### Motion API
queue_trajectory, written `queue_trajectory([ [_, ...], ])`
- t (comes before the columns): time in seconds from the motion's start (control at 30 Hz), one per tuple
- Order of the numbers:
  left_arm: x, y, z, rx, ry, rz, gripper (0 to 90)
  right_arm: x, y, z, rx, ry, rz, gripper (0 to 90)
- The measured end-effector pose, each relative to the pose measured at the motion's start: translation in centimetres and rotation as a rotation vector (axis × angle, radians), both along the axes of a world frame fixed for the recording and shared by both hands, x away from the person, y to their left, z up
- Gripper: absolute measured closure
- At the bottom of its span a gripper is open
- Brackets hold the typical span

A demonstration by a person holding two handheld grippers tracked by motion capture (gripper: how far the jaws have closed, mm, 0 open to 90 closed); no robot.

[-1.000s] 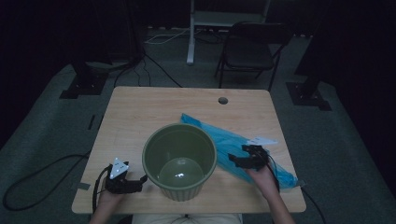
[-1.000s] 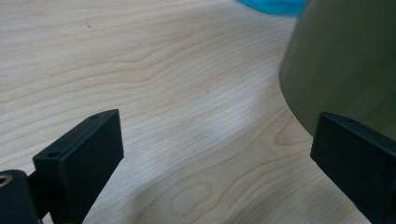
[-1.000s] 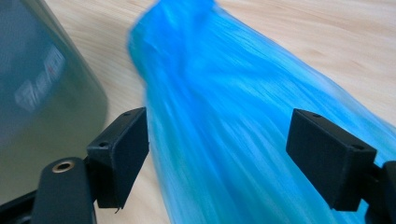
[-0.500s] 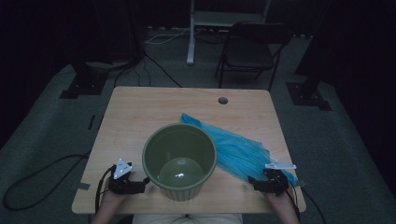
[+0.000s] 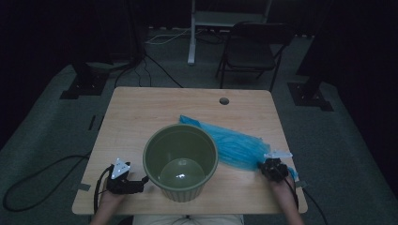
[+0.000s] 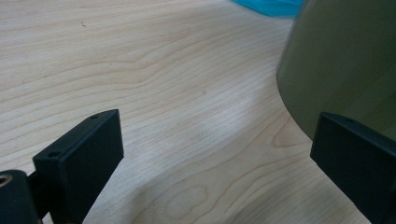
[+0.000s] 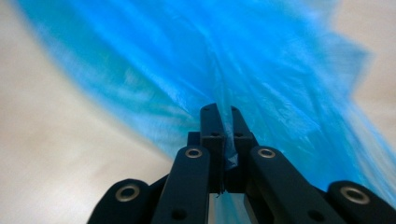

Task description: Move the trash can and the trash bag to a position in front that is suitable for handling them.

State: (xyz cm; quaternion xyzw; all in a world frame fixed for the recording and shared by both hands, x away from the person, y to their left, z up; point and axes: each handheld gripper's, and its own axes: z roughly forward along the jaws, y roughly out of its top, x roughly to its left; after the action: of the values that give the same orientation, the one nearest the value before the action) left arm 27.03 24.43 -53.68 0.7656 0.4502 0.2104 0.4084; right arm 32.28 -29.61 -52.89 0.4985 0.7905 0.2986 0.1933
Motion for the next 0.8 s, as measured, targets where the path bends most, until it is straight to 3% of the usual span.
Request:
queue_trajectory([
  [0.13, 0.0, 0.1, 0.1, -0.002, -0.006, 0.006, 3.1, 4.3, -1.5, 1.8, 0.012, -0.035, -0.064, 86.7],
  [0.23, 0.0, 0.2, 0.2, -0.002, -0.010, 0.009, 3.1, 7.1, -3.2, 3.0, 0.041, -0.064, -0.184, 57.6],
  [0.37, 0.0, 0.3, 0.1, -0.005, -0.005, 0.010, 3.1, 8.6, -4.4, 4.1, 0.066, -0.106, -0.315, 40.5],
  [0.43, 0.1, 0.3, 0.1, -0.006, -0.004, 0.010, 3.1, 8.6, -4.4, 4.4, 0.082, -0.117, -0.325, 39.2],
  [0.47, 0.1, 0.3, 0.1, -0.003, -0.005, 0.008, 3.1, 8.6, -4.1, 4.7, 0.110, -0.129, -0.318, 34.7],
  [0.57, 0.1, 0.2, 0.1, -0.001, -0.003, 0.005, 3.1, 8.3, -2.5, 5.1, 0.172, -0.138, -0.262, 33.0],
  [0.63, 0.1, 0.1, 0.1, 0.002, -0.004, 0.002, 3.1, 8.2, -1.6, 5.2, 0.189, -0.142, -0.239, 32.0],
  [0.67, 0.1, 0.0, 0.1, 0.005, -0.005, 0.001, 3.1, 8.1, 0.8, 5.3, 0.227, -0.147, -0.160, 30.1],
  [0.73, 0.0, 0.0, 0.1, 0.007, -0.005, -0.001, 3.1, 8.0, 3.6, 5.1, 0.251, -0.140, -0.080, 29.2],
  [0.77, 0.0, 0.0, 0.1, 0.007, -0.005, -0.001, 3.1, 8.0, 3.6, 5.1, 0.251, -0.140, -0.080, 29.2],
  [0.8, 0.0, 0.1, 0.1, 0.004, -0.007, -0.001, 3.1, 8.0, 5.0, 4.9, 0.259, -0.134, -0.034, 28.3],
])
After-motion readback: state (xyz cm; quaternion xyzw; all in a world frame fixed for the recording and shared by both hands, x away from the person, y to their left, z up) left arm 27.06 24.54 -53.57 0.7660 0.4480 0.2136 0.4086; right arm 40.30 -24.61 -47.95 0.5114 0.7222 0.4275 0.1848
